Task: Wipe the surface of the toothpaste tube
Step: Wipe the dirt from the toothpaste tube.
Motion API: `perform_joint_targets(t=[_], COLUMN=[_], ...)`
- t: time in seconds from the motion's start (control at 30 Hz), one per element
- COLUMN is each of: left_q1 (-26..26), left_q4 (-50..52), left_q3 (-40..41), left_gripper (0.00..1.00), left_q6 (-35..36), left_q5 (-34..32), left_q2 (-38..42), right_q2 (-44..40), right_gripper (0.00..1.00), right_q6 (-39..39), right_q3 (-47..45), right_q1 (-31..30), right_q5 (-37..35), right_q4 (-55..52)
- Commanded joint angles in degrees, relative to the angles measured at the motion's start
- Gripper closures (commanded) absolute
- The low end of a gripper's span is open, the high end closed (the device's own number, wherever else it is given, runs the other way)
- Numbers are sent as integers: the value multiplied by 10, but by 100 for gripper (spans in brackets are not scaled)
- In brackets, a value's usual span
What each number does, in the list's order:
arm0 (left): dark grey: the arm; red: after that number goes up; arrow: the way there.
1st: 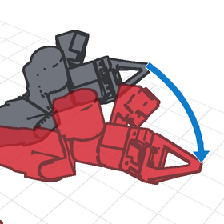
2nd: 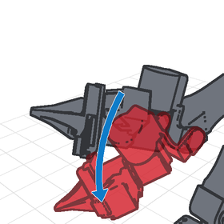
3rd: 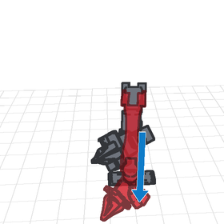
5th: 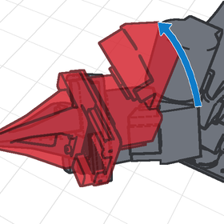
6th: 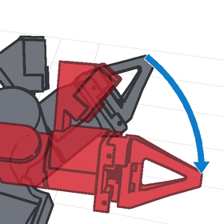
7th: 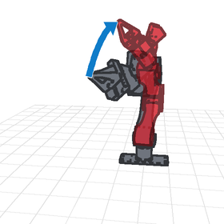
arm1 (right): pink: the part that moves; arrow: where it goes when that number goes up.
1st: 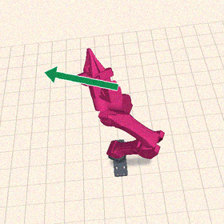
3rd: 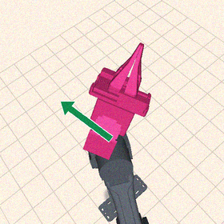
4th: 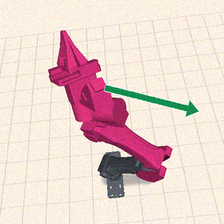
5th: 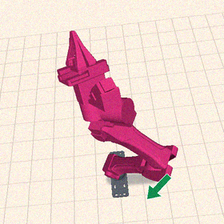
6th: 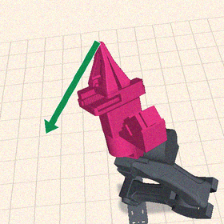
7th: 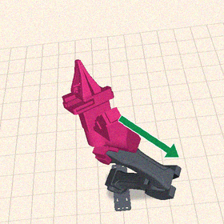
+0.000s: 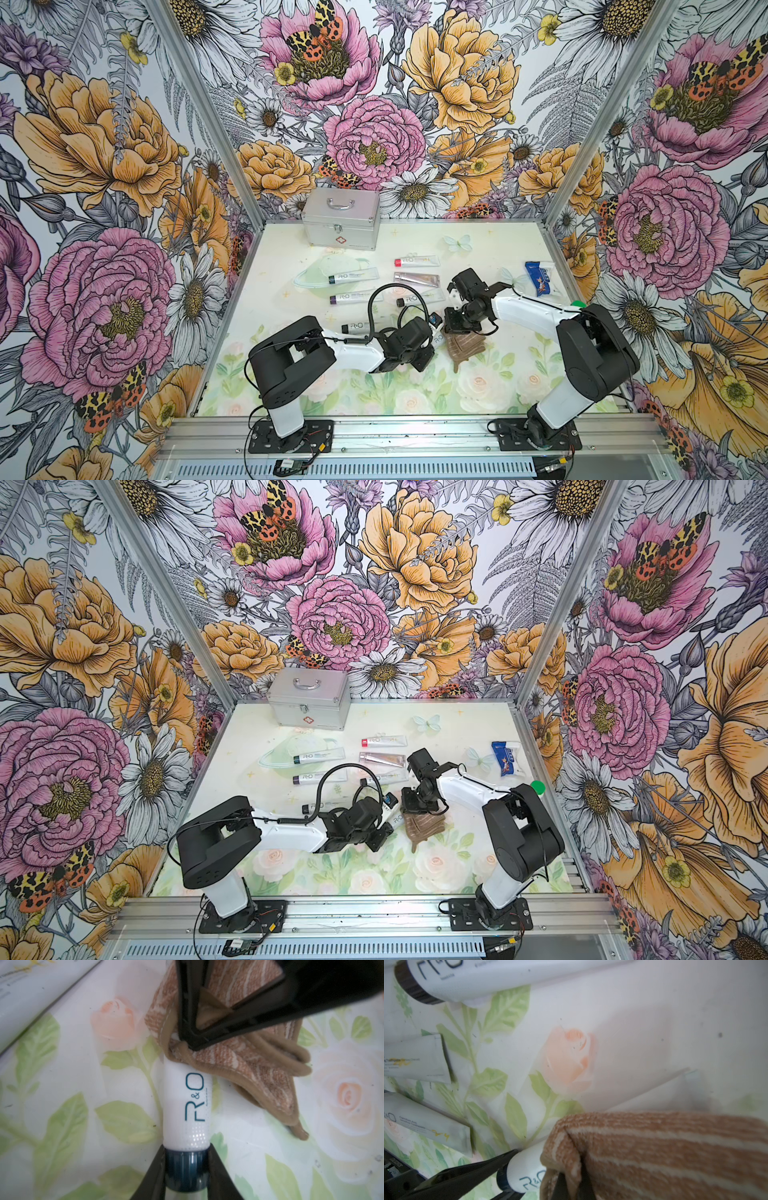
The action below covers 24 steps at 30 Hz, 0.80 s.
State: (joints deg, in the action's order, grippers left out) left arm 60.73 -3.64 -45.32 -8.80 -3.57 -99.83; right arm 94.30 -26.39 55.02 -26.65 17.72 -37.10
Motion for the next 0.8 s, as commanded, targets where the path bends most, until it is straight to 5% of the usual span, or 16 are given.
perform_joint_targets(t=[0.0,0.23,0.77], left_q1=[12,16,17], left_q4=[9,11,10], left_q3=[0,5,0], left_gripper=[75,75,75], left_q6=[15,16,21], left_q5=[-25,-26,-20], left_q2=[13,22,13], right_q2=[37,71,36], right_gripper=[100,100,100], right_q6=[21,29,-3], right_q3=[-5,40,16], right_q1=[20,58,-36], right_q5=[-45,-123,9], right_q4=[-68,-78,-79])
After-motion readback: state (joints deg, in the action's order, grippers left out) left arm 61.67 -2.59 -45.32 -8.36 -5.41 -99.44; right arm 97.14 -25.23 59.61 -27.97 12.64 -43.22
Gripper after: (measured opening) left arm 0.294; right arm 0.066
